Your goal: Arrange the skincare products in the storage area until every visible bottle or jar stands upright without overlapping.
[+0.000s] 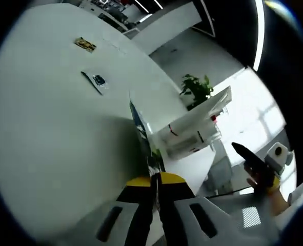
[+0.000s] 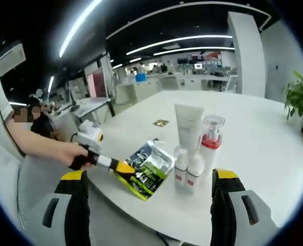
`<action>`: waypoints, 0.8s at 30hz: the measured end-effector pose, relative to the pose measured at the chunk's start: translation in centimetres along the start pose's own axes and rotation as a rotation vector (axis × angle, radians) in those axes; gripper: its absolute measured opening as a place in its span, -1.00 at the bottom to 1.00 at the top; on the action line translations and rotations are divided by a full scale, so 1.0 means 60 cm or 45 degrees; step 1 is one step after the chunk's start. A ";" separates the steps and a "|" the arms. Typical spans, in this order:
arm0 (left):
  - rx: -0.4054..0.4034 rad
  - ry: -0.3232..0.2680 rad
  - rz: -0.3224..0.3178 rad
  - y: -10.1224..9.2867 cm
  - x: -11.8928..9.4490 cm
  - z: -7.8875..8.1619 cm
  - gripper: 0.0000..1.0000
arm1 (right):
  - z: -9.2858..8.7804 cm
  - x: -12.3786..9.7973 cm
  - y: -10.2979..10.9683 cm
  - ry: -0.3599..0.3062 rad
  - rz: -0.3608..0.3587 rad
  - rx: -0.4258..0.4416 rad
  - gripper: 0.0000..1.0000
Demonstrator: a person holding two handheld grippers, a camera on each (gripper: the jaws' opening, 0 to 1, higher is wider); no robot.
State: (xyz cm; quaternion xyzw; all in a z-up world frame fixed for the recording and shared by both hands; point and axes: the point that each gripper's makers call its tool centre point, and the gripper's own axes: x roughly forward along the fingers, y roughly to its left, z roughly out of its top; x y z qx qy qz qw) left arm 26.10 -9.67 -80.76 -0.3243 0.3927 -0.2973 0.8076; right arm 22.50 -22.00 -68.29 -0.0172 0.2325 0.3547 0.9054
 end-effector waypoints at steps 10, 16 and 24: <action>0.082 0.049 0.101 0.019 -0.002 -0.006 -0.90 | -0.003 0.001 0.000 0.013 -0.003 0.001 0.99; 0.206 0.070 0.165 0.026 -0.005 -0.002 -0.85 | -0.006 0.003 -0.002 0.025 -0.009 0.003 0.99; 0.278 0.092 0.211 0.025 -0.007 -0.005 -0.73 | -0.008 0.003 -0.004 0.039 -0.018 0.007 0.99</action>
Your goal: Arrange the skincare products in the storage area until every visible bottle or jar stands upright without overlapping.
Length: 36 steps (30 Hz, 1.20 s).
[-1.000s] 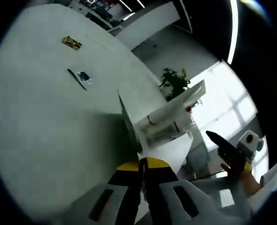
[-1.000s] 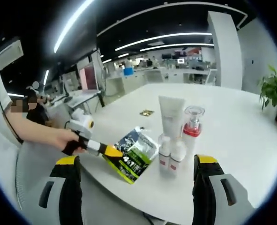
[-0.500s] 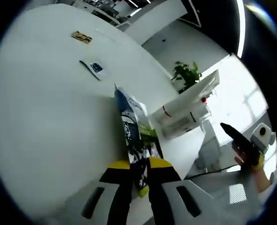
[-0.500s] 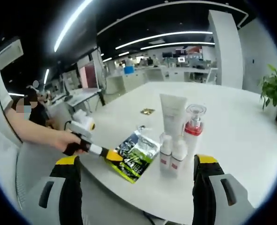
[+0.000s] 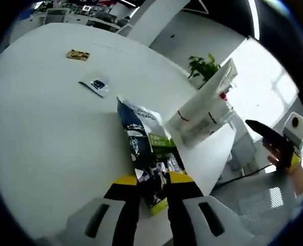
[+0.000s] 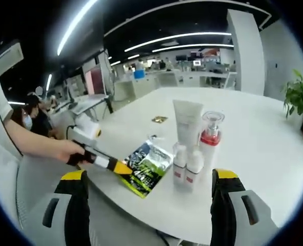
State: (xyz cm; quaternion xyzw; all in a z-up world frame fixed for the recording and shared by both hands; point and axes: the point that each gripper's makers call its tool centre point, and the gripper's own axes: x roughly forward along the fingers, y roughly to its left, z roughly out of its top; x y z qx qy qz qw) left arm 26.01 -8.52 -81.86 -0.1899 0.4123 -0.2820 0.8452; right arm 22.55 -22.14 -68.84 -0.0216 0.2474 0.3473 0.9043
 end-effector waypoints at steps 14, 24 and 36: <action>0.036 0.039 0.070 -0.007 -0.007 -0.009 -0.68 | -0.003 0.002 0.001 0.012 0.001 0.005 0.99; 0.089 0.063 0.106 -0.004 -0.012 -0.011 -0.67 | -0.004 0.002 0.001 0.017 0.002 0.007 0.99; 0.157 0.083 0.131 0.005 -0.016 -0.009 -0.60 | -0.005 0.003 0.000 0.022 0.003 0.010 0.99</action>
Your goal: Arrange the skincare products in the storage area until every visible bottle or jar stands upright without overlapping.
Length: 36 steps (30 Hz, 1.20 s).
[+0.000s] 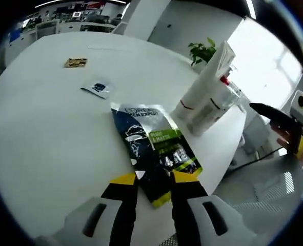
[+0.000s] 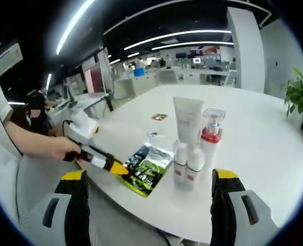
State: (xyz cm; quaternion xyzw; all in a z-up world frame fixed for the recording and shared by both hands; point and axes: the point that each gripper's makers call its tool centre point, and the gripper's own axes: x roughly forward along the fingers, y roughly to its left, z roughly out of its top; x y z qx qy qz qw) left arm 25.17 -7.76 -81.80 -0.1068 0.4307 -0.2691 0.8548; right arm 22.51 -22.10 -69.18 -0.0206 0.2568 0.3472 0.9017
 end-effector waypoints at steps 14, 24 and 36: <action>0.052 -0.006 0.017 0.004 -0.008 0.014 -0.43 | 0.004 -0.004 -0.005 -0.019 -0.018 0.015 0.99; 0.110 -0.024 0.001 0.003 -0.025 0.024 -0.30 | 0.027 -0.007 0.003 -0.039 -0.005 -0.017 0.99; 0.289 -0.011 -0.016 0.020 -0.081 0.026 0.03 | 0.043 0.005 0.030 -0.045 0.041 -0.064 0.99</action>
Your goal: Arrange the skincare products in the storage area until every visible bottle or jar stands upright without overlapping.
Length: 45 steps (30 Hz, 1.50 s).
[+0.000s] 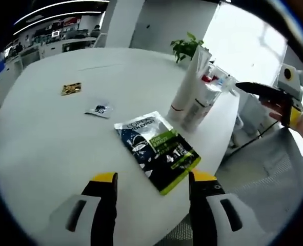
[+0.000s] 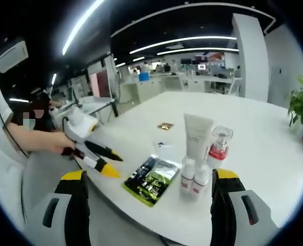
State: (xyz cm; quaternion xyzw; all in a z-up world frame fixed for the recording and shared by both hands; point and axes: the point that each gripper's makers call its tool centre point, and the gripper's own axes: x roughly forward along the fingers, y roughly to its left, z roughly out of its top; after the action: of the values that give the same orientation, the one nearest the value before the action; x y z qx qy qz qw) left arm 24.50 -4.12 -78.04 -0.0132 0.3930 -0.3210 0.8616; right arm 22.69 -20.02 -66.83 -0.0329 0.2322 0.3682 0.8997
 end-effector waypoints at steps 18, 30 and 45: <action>0.028 -0.091 0.021 0.014 -0.137 -0.005 0.49 | -0.010 0.001 -0.014 0.026 -0.067 0.006 0.99; -0.002 -0.133 0.098 0.052 -0.173 -0.025 0.64 | -0.015 -0.002 -0.027 0.030 -0.109 0.017 0.99; -0.050 -0.159 0.132 0.079 -0.189 -0.033 0.65 | -0.020 0.001 -0.029 0.041 -0.113 0.008 0.99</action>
State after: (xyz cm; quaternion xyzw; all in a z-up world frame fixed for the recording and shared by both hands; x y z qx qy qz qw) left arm 20.19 6.47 -73.15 -0.0296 0.3449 -0.2667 0.8994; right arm 23.45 -21.50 -68.12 -0.0463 0.2463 0.3264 0.9114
